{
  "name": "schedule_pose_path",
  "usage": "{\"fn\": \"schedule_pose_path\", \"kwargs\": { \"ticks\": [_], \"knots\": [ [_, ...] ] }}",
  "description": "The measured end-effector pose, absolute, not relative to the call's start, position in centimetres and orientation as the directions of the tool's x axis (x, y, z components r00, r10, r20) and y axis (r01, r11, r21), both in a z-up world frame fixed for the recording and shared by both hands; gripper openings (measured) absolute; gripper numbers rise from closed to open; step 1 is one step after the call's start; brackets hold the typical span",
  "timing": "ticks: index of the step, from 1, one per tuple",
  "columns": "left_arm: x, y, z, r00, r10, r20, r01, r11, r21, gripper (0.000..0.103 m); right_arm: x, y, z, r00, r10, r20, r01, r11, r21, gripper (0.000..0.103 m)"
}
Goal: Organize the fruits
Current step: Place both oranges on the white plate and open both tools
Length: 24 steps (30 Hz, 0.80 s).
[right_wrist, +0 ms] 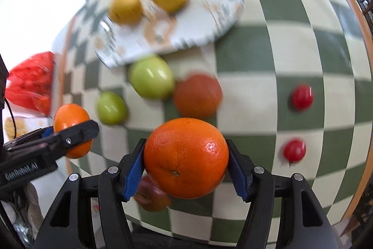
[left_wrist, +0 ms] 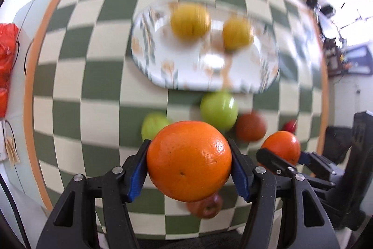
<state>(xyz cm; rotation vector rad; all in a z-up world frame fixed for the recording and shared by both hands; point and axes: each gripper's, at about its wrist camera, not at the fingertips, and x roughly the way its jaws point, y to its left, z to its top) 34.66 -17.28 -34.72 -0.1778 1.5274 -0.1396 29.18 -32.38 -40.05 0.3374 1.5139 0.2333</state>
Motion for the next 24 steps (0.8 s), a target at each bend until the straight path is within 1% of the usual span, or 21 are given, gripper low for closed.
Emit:
{"fn": "schedule_pose_path", "kwargs": {
  "ticks": [2, 5, 9, 12, 15, 18, 20, 24],
  "knots": [
    [37.2, -17.0, -34.4, 0.059, -0.19, -0.98, -0.03, 0.981, -0.192, 0.06, 31.8, -32.5, -38.7, 0.082, 0.371, -0.925, 0.053, 0.925, 0.376, 0.067],
    [40.3, -16.3, -34.7, 0.062, -0.159, -0.985, -0.031, 0.986, -0.161, 0.06, 35.7, -31.6, -37.9, 0.12, 0.34, -0.933, 0.031, 0.938, 0.345, 0.067],
    [44.2, -15.6, -38.0, -0.016, -0.128, -0.992, -0.034, 0.991, -0.127, 0.06, 41.0, -31.3, -38.9, 0.115, 0.273, -0.955, 0.001, 0.961, 0.275, 0.067],
    [46.1, -15.1, -40.1, -0.067, -0.118, -0.991, -0.051, 0.992, -0.114, 0.06, 43.4, -31.0, -40.2, 0.076, 0.229, -0.97, -0.024, 0.973, 0.228, 0.067],
    [46.9, -14.6, -41.5, -0.097, -0.096, -0.991, -0.055, 0.994, -0.091, 0.06, 44.4, -31.4, -41.9, 0.032, 0.199, -0.979, -0.046, 0.979, 0.198, 0.067],
    [47.2, -14.0, -42.6, -0.118, -0.106, -0.987, -0.071, 0.993, -0.098, 0.061, 45.1, -31.3, -43.4, 0.001, 0.174, -0.985, -0.063, 0.983, 0.173, 0.067],
    [47.2, -13.8, -42.7, -0.116, -0.122, -0.986, -0.08, 0.99, -0.113, 0.061, 45.4, -31.3, -44.0, -0.006, 0.156, -0.988, -0.071, 0.985, 0.156, 0.067],
    [47.3, -13.9, -43.0, -0.13, -0.112, -0.985, -0.071, 0.992, -0.103, 0.061, 45.7, -31.5, -44.6, -0.011, 0.154, -0.988, -0.061, 0.986, 0.154, 0.068]
  ]
}}
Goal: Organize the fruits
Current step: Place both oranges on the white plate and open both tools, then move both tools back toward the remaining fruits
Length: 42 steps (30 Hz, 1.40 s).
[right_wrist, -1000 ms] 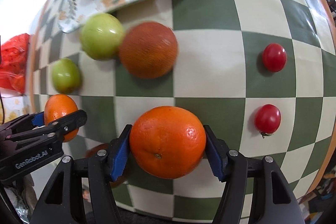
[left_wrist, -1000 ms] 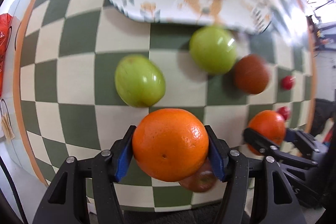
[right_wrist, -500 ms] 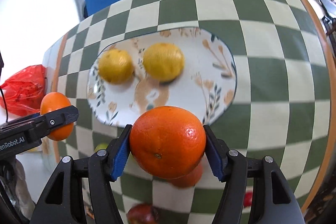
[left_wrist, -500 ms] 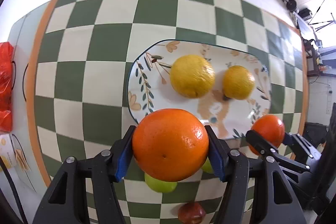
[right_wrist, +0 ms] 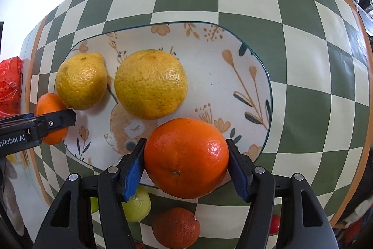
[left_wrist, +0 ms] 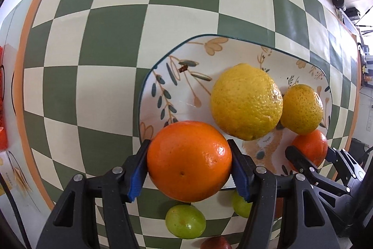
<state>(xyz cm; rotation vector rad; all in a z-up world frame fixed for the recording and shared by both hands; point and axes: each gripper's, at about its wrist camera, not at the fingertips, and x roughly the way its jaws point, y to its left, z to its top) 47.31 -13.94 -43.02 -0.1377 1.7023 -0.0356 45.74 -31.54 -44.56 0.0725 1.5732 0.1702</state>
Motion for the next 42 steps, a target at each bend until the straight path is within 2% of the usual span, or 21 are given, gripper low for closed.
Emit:
{"fn": "schedule_pose_path", "kwargs": {
  "ticks": [2, 3, 4, 5, 6, 7, 9, 10, 17, 26, 42],
  "knots": [
    [47.3, -14.3, -43.2, -0.134, -0.116, -0.984, -0.073, 0.992, -0.107, 0.061, 45.9, -31.6, -44.8, -0.015, 0.143, -0.99, -0.067, 0.987, 0.144, 0.068],
    [47.2, -14.3, -43.3, -0.137, -0.114, -0.984, -0.07, 0.992, -0.105, 0.061, 45.9, -31.6, -44.7, -0.014, 0.139, -0.99, -0.071, 0.988, 0.139, 0.072],
    [47.2, -14.4, -43.4, -0.136, -0.112, -0.984, -0.065, 0.992, -0.104, 0.062, 45.9, -31.6, -44.6, -0.018, 0.136, -0.991, -0.072, 0.988, 0.137, 0.082],
    [47.0, -14.5, -43.6, -0.133, -0.11, -0.985, -0.064, 0.993, -0.103, 0.063, 46.1, -31.5, -44.5, -0.017, 0.136, -0.991, -0.072, 0.988, 0.136, 0.087],
    [46.9, -14.5, -43.5, -0.131, -0.115, -0.985, -0.066, 0.992, -0.107, 0.069, 45.9, -31.5, -44.1, -0.01, 0.13, -0.991, -0.072, 0.989, 0.131, 0.092],
    [46.7, -14.4, -43.4, -0.127, -0.126, -0.984, -0.071, 0.991, -0.117, 0.078, 45.9, -31.6, -43.7, -0.003, 0.122, -0.993, -0.072, 0.99, 0.122, 0.093],
    [46.5, -14.5, -43.2, -0.116, -0.121, -0.986, -0.07, 0.991, -0.114, 0.09, 45.8, -31.9, -43.3, -0.002, 0.114, -0.994, -0.065, 0.991, 0.114, 0.093],
    [46.3, -14.5, -43.1, -0.111, -0.117, -0.987, -0.069, 0.992, -0.11, 0.091, 45.7, -32.0, -43.1, -0.004, 0.114, -0.993, -0.059, 0.992, 0.114, 0.095],
    [43.6, -14.3, -40.7, -0.044, -0.048, -0.998, -0.054, 0.998, -0.045, 0.091, 43.6, -33.4, -40.9, 0.045, 0.091, -0.995, -0.024, 0.996, 0.09, 0.096],
    [38.0, -13.8, -34.0, 0.159, 0.033, -0.987, -0.086, 0.996, 0.02, 0.091, 40.1, -34.1, -34.7, 0.179, 0.058, -0.982, -0.012, 0.998, 0.057, 0.096],
    [29.9, -14.1, -23.9, 0.387, 0.043, -0.921, -0.042, 0.999, 0.029, 0.091, 31.5, -33.8, -25.9, 0.353, 0.075, -0.933, -0.001, 0.997, 0.08, 0.096]
  ]
}}
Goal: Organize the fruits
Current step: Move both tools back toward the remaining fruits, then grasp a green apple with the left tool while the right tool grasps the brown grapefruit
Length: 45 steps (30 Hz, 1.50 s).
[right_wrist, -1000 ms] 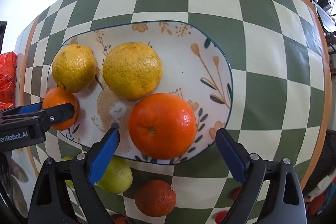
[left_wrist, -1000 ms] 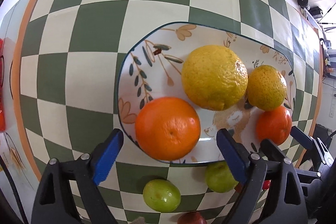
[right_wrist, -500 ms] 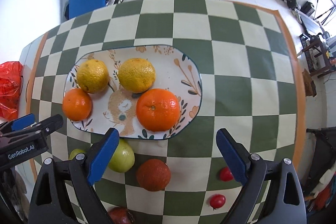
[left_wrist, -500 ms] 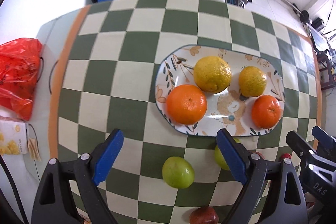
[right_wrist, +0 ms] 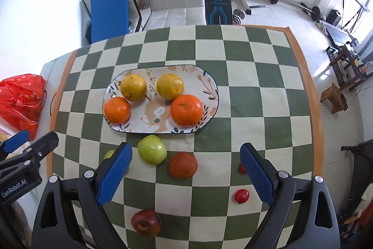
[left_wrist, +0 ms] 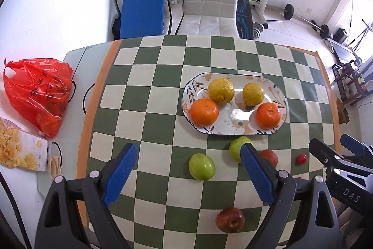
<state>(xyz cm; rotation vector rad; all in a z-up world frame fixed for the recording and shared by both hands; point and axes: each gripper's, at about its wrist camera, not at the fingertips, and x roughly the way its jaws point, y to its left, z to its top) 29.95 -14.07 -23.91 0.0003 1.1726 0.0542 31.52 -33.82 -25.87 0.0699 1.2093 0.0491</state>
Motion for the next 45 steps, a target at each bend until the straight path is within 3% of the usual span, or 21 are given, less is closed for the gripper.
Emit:
{"fn": "schedule_pose_path", "kwargs": {
  "ticks": [12, 24, 27, 39, 45],
  "knots": [
    [26.6, -15.1, -20.1, 0.48, 0.042, -0.876, -0.025, 0.999, 0.035, 0.091, 26.4, -34.0, -20.1, 0.449, 0.07, -0.891, 0.006, 0.997, 0.082, 0.096],
    [27.5, -16.0, -21.6, 0.438, 0.036, -0.898, -0.016, 0.999, 0.032, 0.091, 26.1, -34.5, -21.2, 0.416, 0.108, -0.903, 0.015, 0.992, 0.125, 0.096],
    [28.7, -15.8, -23.5, 0.396, 0.038, -0.918, -0.027, 0.999, 0.029, 0.101, 26.8, -35.0, -22.7, 0.384, 0.15, -0.911, 0.021, 0.985, 0.171, 0.096],
    [33.6, -13.3, -37.1, 0.056, -0.029, -0.998, -0.144, 0.989, -0.037, 0.101, 31.5, -37.2, -36.0, 0.139, 0.214, -0.967, 0.1, 0.968, 0.228, 0.095],
    [33.9, -13.5, -42.1, -0.069, -0.092, -0.993, -0.161, 0.984, -0.08, 0.101, 32.7, -36.2, -41.7, 0.045, 0.228, -0.973, 0.079, 0.97, 0.231, 0.077]
  ]
}}
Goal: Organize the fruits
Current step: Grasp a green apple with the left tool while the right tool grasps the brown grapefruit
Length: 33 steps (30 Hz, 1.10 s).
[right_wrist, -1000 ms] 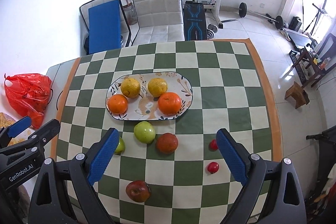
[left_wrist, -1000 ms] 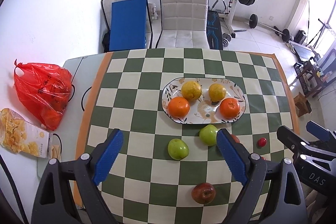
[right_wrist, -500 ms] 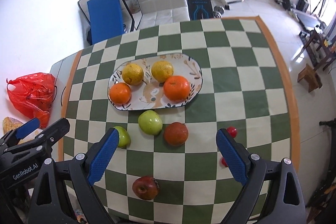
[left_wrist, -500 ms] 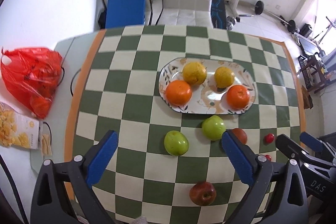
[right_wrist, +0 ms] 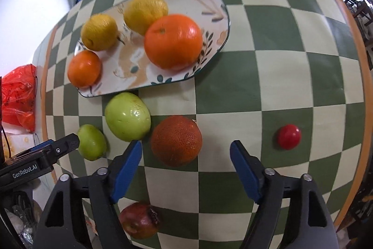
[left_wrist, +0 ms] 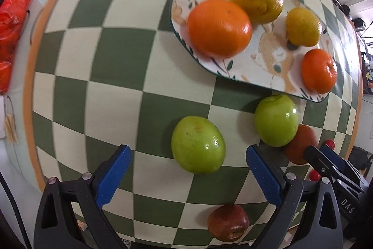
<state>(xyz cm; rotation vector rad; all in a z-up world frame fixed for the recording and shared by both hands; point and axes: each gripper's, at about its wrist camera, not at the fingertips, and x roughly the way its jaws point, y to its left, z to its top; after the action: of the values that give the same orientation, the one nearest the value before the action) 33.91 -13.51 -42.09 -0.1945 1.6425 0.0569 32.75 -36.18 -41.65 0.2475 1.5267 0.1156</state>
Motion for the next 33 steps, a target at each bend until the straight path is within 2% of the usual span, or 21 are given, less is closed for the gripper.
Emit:
{"fn": "schedule_pose_path", "kwargs": {
  "ticks": [3, 5, 7, 10, 19, 29, 33],
  "knots": [
    [34.0, -13.6, -43.4, -0.084, -0.142, -0.986, -0.174, 0.977, -0.125, 0.097, 33.1, -35.6, -43.0, 0.022, 0.244, -0.969, 0.068, 0.967, 0.245, 0.072],
    [34.0, -13.8, -43.9, -0.079, -0.15, -0.986, -0.166, 0.977, -0.135, 0.084, 33.4, -35.3, -43.6, 0.014, 0.251, -0.968, 0.061, 0.966, 0.252, 0.071],
    [34.1, -14.1, -44.4, -0.092, -0.141, -0.986, -0.151, 0.98, -0.126, 0.053, 33.6, -34.9, -44.1, 0.007, 0.262, -0.965, 0.053, 0.964, 0.262, 0.066],
    [33.8, -14.3, -44.5, -0.079, -0.125, -0.989, -0.138, 0.984, -0.113, 0.053, 33.9, -34.2, -45.3, -0.021, 0.267, -0.963, 0.045, 0.963, 0.266, 0.059],
    [30.2, -16.1, -44.6, -0.1, -0.099, -0.99, -0.061, 0.994, -0.094, 0.054, 31.7, -33.1, -45.5, -0.061, 0.22, -0.973, -0.042, 0.974, 0.223, 0.059],
    [28.2, -16.6, -45.1, -0.085, -0.098, -0.992, -0.069, 0.993, -0.092, 0.053, 30.8, -33.2, -46.7, -0.066, 0.24, -0.968, -0.002, 0.971, 0.241, 0.059],
    [29.8, -16.1, -44.4, -0.073, -0.101, -0.992, -0.068, 0.993, -0.096, 0.053, 30.6, -32.7, -46.6, -0.048, 0.221, -0.974, -0.017, 0.975, 0.222, 0.059]
  ]
}}
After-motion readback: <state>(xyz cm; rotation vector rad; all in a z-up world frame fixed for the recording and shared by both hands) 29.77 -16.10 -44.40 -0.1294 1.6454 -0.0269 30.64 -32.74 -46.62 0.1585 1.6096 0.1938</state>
